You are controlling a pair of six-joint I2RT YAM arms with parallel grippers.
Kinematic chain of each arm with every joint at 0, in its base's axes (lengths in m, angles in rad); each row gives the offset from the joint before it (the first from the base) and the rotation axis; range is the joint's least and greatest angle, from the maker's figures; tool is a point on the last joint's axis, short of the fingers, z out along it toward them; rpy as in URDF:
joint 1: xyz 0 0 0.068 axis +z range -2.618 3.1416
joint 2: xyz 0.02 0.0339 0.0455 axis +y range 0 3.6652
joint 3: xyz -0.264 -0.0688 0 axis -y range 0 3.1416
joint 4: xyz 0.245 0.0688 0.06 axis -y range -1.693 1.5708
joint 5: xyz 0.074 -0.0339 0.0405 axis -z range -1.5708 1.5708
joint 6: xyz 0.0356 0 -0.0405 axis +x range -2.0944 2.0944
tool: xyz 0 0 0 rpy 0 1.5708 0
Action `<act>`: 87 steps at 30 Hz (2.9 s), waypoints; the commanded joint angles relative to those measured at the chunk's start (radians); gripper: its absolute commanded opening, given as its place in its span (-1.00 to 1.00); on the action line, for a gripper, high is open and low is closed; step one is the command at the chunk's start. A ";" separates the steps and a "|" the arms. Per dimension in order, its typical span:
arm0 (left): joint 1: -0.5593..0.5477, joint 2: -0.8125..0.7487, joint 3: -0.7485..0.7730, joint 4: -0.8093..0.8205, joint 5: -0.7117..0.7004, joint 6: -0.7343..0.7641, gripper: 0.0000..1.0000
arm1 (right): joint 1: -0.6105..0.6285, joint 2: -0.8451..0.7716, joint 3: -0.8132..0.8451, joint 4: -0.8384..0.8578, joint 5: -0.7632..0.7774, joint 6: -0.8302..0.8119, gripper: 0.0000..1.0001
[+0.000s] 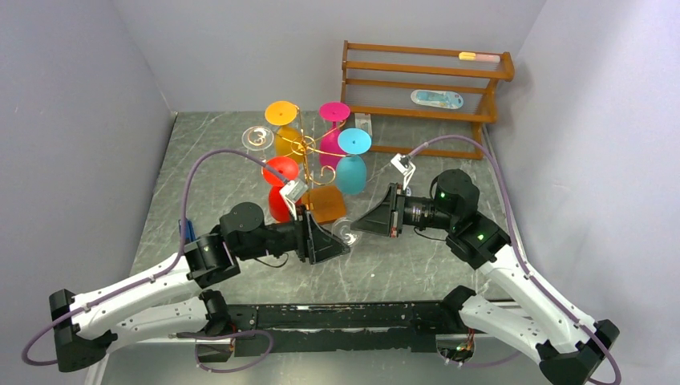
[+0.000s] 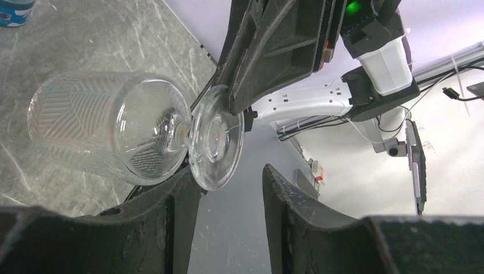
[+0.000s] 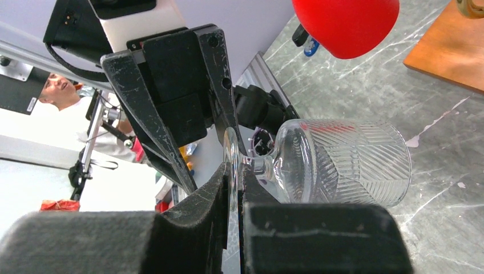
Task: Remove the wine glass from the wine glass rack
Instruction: Place the wine glass at the center of the board.
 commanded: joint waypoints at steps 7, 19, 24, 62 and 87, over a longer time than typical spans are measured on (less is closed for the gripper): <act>-0.010 -0.026 -0.006 0.072 -0.036 -0.017 -0.27 | -0.001 -0.033 -0.008 0.084 -0.095 -0.005 -1.00; -0.013 0.014 0.043 0.043 0.023 0.036 -0.90 | -0.003 -0.030 0.008 0.051 -0.153 -0.035 -0.69; -0.015 0.025 0.038 0.068 0.061 0.028 -0.90 | -0.001 -0.013 0.057 -0.077 -0.167 -0.133 -0.36; -0.034 0.115 0.076 0.078 0.079 0.026 -0.21 | 0.000 -0.051 0.076 -0.143 -0.114 -0.156 -1.00; -0.065 0.083 0.045 0.073 0.136 0.115 -0.90 | 0.000 -0.023 0.282 -0.516 0.503 -0.288 0.87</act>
